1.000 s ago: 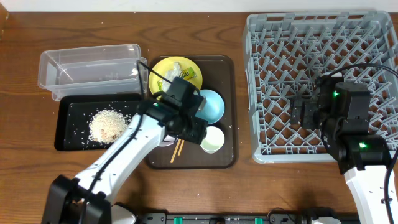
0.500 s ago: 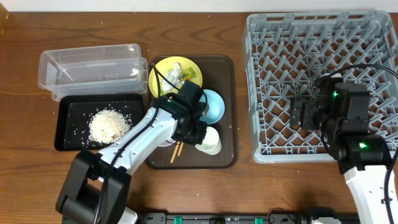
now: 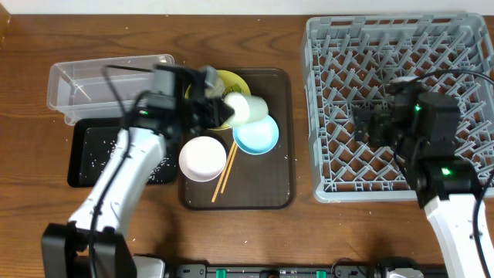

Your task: Sort waste into correct bins and load items into the dishwasher rack

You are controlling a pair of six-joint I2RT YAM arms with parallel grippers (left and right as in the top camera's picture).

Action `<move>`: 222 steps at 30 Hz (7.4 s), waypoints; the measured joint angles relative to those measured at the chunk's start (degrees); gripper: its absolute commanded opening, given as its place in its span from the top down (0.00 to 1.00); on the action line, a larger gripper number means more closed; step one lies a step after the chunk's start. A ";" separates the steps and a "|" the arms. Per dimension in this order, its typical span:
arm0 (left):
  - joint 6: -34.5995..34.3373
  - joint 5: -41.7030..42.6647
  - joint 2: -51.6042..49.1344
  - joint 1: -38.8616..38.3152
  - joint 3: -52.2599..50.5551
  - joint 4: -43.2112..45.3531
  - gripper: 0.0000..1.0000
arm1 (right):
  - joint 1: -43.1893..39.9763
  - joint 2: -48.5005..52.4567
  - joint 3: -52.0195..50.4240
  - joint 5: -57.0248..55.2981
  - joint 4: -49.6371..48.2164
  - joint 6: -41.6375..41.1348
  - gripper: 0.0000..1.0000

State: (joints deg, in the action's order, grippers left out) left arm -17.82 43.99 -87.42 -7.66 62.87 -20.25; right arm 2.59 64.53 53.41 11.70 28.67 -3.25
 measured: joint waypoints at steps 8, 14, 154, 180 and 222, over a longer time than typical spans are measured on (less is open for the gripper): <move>-13.38 27.34 -10.73 3.26 0.20 18.86 0.94 | 1.03 11.76 0.04 32.50 -7.76 2.19 0.06; -17.75 35.01 -14.60 0.48 0.20 19.17 0.94 | 4.68 20.76 0.11 47.54 -19.50 2.56 0.05; 10.19 -20.39 10.80 13.14 0.20 -25.83 0.52 | -8.22 43.98 46.82 -12.09 51.06 -2.12 0.99; 10.38 -20.39 10.80 13.14 0.20 -25.86 0.41 | -13.07 40.11 34.32 -12.76 41.57 -2.08 0.01; 1.29 -39.36 10.82 13.14 0.20 -31.85 0.20 | 25.75 57.86 47.91 -3.06 26.88 -2.08 0.50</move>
State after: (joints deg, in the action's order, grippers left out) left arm -16.53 4.62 -76.60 5.48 63.07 -52.10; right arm 28.34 122.39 101.32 8.64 55.55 -5.32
